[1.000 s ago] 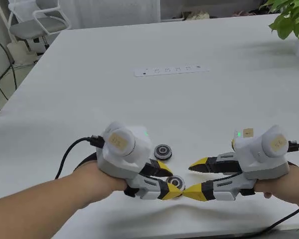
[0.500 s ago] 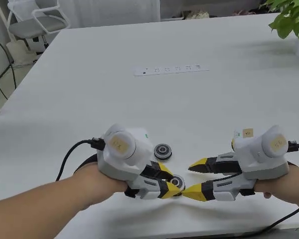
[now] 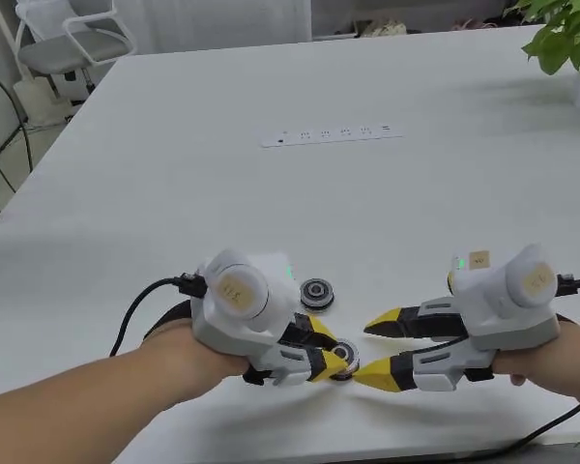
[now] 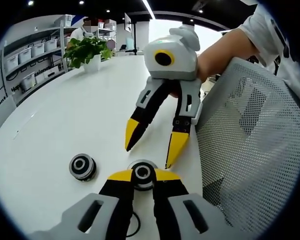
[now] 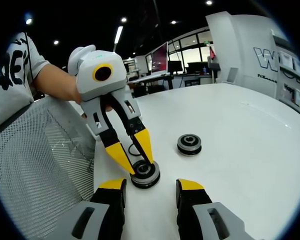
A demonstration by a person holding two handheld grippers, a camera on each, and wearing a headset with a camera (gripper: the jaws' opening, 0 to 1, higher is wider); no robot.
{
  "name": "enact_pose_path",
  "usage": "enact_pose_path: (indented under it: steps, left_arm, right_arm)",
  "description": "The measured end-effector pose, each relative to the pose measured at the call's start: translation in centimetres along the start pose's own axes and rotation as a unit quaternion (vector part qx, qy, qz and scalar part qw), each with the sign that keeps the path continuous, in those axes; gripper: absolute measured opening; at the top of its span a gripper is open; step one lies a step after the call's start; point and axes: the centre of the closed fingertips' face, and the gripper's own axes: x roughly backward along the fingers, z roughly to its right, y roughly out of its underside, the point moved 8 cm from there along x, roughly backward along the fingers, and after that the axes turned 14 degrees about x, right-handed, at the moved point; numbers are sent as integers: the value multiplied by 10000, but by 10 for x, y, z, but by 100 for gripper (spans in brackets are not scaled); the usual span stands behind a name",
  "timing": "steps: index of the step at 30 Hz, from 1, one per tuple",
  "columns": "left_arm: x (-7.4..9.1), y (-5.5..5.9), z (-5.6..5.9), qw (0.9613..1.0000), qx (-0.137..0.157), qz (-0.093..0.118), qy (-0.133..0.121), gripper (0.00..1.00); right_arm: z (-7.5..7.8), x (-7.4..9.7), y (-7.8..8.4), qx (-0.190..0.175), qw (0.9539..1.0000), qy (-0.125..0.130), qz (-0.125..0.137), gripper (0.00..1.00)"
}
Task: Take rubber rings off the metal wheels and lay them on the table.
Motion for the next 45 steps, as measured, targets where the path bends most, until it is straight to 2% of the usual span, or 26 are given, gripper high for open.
enact_pose_path:
  steps: [4, 6, 12, 22, 29, 45]
  left_arm:
    - [0, 0, 0, 10000, -4, 21, -20, 8]
    - [0, 1, 0, 9999, -103, 13, -45, 7]
    - [0, 1, -1, 10000, -63, 37, -62, 7]
    - [0, 1, 0, 9999, -85, 50, -89, 7]
    - [0, 1, 0, 9999, -80, 64, -117, 7]
    - [0, 2, 2, 9998, -25, 105, -186, 7]
  right_arm:
    - [1, -1, 0, 11, 10000, -10, -6, 37]
    - [1, -1, 0, 25, 10000, -16, -10, 36]
    - [-1, -6, 0, 79, 9999, -88, -66, 33]
    - [-4, -13, 1, 269, 9992, -217, -182, 23]
    - [-4, -12, 2, 368, 9988, -202, -235, 19]
    - [-4, -7, 4, 316, 9987, -184, -357, 9]
